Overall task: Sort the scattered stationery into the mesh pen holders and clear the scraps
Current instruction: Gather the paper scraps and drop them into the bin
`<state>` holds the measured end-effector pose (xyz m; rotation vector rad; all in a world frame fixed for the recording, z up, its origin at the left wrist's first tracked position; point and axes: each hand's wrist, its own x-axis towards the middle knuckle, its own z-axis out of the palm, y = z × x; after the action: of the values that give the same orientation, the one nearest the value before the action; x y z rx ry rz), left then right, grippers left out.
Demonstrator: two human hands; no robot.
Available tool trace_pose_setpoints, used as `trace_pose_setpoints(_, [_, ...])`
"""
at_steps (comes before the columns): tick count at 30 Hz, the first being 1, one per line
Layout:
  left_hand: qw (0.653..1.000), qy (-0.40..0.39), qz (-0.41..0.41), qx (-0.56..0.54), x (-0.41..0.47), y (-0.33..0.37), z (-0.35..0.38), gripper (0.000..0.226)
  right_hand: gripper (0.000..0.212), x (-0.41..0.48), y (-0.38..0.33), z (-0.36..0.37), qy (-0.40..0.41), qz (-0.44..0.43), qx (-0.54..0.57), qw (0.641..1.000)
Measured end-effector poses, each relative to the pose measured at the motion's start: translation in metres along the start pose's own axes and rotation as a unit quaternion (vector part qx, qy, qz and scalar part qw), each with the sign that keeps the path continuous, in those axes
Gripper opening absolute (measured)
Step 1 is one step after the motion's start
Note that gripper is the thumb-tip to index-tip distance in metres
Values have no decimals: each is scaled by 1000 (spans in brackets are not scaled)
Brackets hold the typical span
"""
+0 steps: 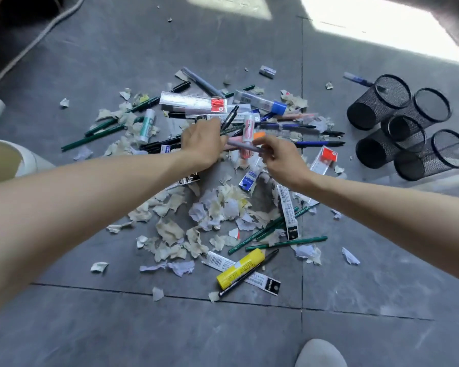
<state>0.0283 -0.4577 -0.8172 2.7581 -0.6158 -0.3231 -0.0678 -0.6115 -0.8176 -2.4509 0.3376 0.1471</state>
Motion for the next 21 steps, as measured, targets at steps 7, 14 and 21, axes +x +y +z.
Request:
trace_pose_setpoints(7, [999, 33, -22, 8, 34, -8, 7, 21, 27, 35, 4, 5, 90, 91, 37, 991])
trace_pose_setpoints(14, [982, 59, 177, -7, -17, -7, 19, 22, 36, 31, 12, 14, 132, 93, -115, 980])
trace_pose_setpoints(21, [901, -117, 415, 39, -115, 24, 51, 12, 11, -37, 28, 9, 3, -156, -223, 962])
